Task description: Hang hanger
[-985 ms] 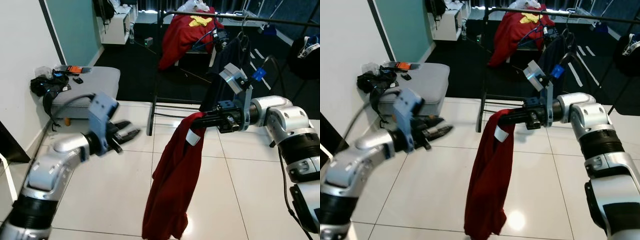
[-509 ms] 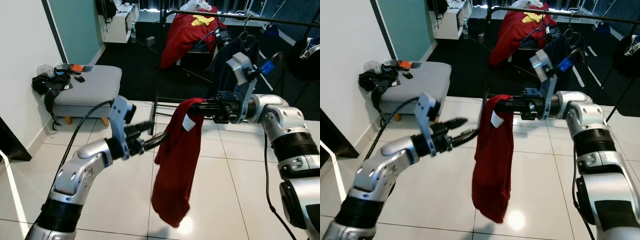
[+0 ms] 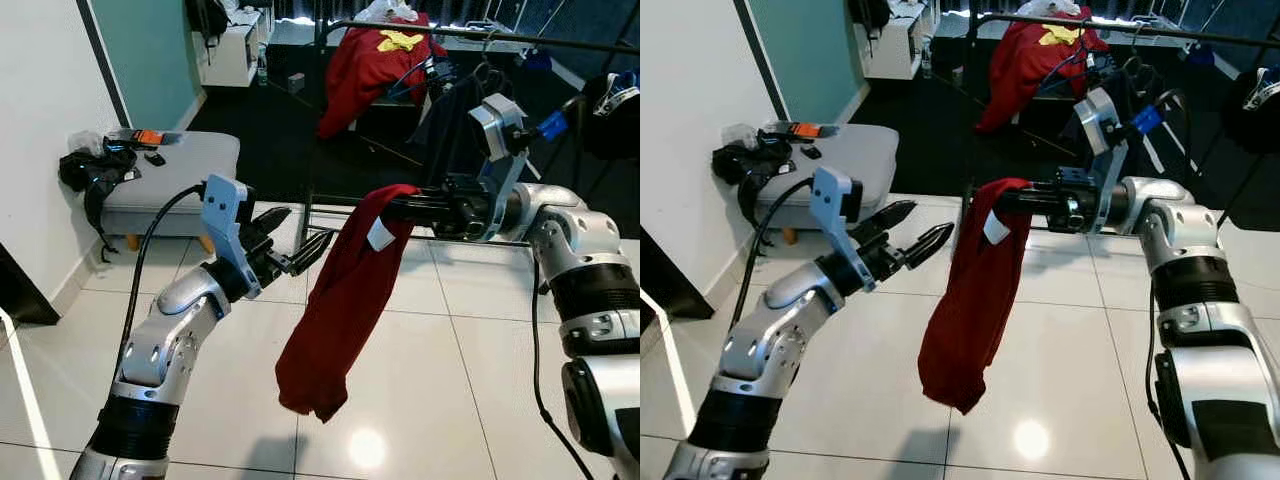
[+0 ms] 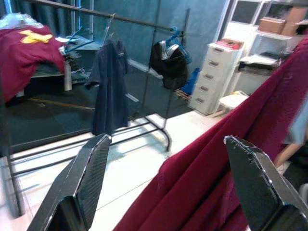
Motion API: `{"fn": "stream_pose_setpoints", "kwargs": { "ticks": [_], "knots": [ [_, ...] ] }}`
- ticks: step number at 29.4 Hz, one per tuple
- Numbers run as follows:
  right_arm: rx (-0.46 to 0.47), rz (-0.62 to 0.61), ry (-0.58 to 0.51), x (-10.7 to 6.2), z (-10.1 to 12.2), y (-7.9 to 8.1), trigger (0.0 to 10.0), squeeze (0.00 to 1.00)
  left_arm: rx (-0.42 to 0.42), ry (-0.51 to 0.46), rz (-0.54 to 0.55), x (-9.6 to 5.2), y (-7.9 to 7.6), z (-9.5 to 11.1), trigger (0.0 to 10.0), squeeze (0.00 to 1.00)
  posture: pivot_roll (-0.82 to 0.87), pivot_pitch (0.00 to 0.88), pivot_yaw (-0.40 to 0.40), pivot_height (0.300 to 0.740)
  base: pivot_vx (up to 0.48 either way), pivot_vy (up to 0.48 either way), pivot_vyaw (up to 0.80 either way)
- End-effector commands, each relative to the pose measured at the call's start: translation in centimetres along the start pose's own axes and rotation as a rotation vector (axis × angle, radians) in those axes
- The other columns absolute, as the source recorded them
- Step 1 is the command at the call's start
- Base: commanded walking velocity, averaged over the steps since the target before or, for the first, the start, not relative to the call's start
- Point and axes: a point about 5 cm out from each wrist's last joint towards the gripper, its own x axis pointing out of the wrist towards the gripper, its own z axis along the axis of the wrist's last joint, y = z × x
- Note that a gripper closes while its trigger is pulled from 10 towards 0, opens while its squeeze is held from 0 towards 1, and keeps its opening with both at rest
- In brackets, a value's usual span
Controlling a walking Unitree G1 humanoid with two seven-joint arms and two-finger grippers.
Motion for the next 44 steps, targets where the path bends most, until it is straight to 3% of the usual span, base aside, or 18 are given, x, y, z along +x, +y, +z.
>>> {"fn": "stream_pose_setpoints", "kwargs": {
  "ticks": [1, 5, 7, 10, 15, 19, 29, 30, 31, 32, 33, 34, 35, 42, 43, 44],
  "knots": [
    [-0.031, 0.009, -0.01, 0.3, 1.0, 0.0, 0.0, 0.0, -0.058, -0.028, -0.148, 0.0, -2.0, 0.0, 10.0, 0.0, 0.05, 0.084, -0.045, 0.74, 0.0, 0.0, 0.0],
    [-0.03, 0.009, -0.011, 0.4, 1.0, -0.1, 0.0, 0.0, -0.088, -0.026, -0.23, -0.2, -2.8, -0.2, 10.0, 0.0, 0.05, 0.084, -0.046, 0.74, 0.0, 0.0, 0.0],
    [-0.03, 0.018, -0.007, 0.5, 1.0, -0.1, 0.0, 0.0, -0.164, -0.031, -0.286, -0.4, -3.0, -0.2, 10.0, 0.0, 0.05, 0.086, -0.05, 0.74, 0.0, 0.0, 0.0],
    [-0.031, 0.023, -0.007, 0.6, 1.1, -0.1, 0.0, 0.0, -0.194, -0.036, -0.313, -0.5, -3.1, -0.2, 10.0, 0.0, 0.05, 0.087, -0.051, 0.74, 0.0, 0.0, 0.0],
    [-0.021, 0.058, -0.011, 0.9, 1.3, 0.1, 0.0, 0.0, -0.156, -0.007, -0.324, 0.2, -3.4, -0.6, 10.0, 0.0, 0.05, 0.089, -0.051, 0.74, 0.0, 0.0, 0.0],
    [0.004, 0.105, 0.006, 1.2, 1.0, 0.5, 0.0, 0.0, -0.112, -0.001, -0.271, 1.3, -3.2, -1.3, 10.0, 0.0, 0.05, 0.093, -0.049, 0.74, 0.0, 0.0, 0.0],
    [0.016, 0.124, 0.021, 1.4, 0.7, 0.8, 0.0, 0.0, -0.176, -0.073, -0.292, 2.1, -3.7, -0.6, 10.0, 0.0, 0.05, 0.095, -0.044, 0.74, 0.0, 0.0, 0.0],
    [0.016, 0.123, 0.022, 1.3, 0.6, 0.8, 0.0, 0.0, -0.179, -0.074, -0.301, 2.0, -3.8, -0.6, 8.2, 0.0, 0.05, 0.095, -0.044, 0.74, 0.0, 0.0, 0.0],
    [0.016, 0.123, 0.022, 1.3, 0.6, 0.8, 0.0, 0.0, -0.179, -0.074, -0.301, 2.0, -3.8, -0.6, 8.2, 0.0, 0.05, 0.095, -0.044, 0.74, 0.0, 0.0, 0.0],
    [0.018, 0.123, 0.023, 1.3, 0.6, 0.8, 0.0, 0.0, -0.18, -0.075, -0.308, 1.9, -3.9, -0.6, 4.4, 0.0, 0.05, 0.095, -0.045, 0.74, 0.0, 0.0, 0.0],
    [0.018, 0.119, 0.025, 1.3, 0.5, 0.8, 0.0, 0.0, -0.185, -0.076, -0.317, 1.8, -3.9, -0.6, 1.6, 0.0, 0.05, 0.096, -0.045, 0.74, 0.0, 0.0, 0.0],
    [0.019, 0.116, 0.026, 1.2, 0.4, 0.8, 0.0, 0.0, -0.191, -0.077, -0.325, 1.7, -4.0, -0.6, 1.6, 0.0, 0.05, 0.096, -0.045, 0.74, 0.0, 0.0, 0.0],
    [0.018, 0.114, 0.028, 1.2, 0.4, 0.7, 0.0, 0.0, -0.188, -0.07, -0.333, 1.6, -4.0, -0.6, 0.0, 0.0, 0.05, 0.096, -0.046, 0.74, 0.0, 0.0, 0.0],
    [0.017, 0.112, 0.034, 1.2, 0.3, 0.7, 0.0, 0.0, -0.167, -0.024, -0.372, 1.4, -4.6, -1.2, 0.0, 0.0, 0.05, 0.097, -0.047, 0.74, 0.0, 0.0, 0.0],
    [0.016, 0.112, 0.035, 1.3, 0.3, 0.7, 0.0, 0.0, -0.154, -0.004, -0.374, 1.5, -4.7, -1.5, 1.5, 0.0, 0.05, 0.097, -0.047, 0.74, 0.0, 0.0, 0.0],
    [0.016, 0.112, 0.035, 1.3, 0.3, 0.7, 0.0, 0.0, -0.154, -0.004, -0.374, 1.5, -4.7, -1.5, 1.5, 0.0, 0.05, 0.097, -0.047, 0.74, 0.0, 0.0, 0.0]
  ]
}}
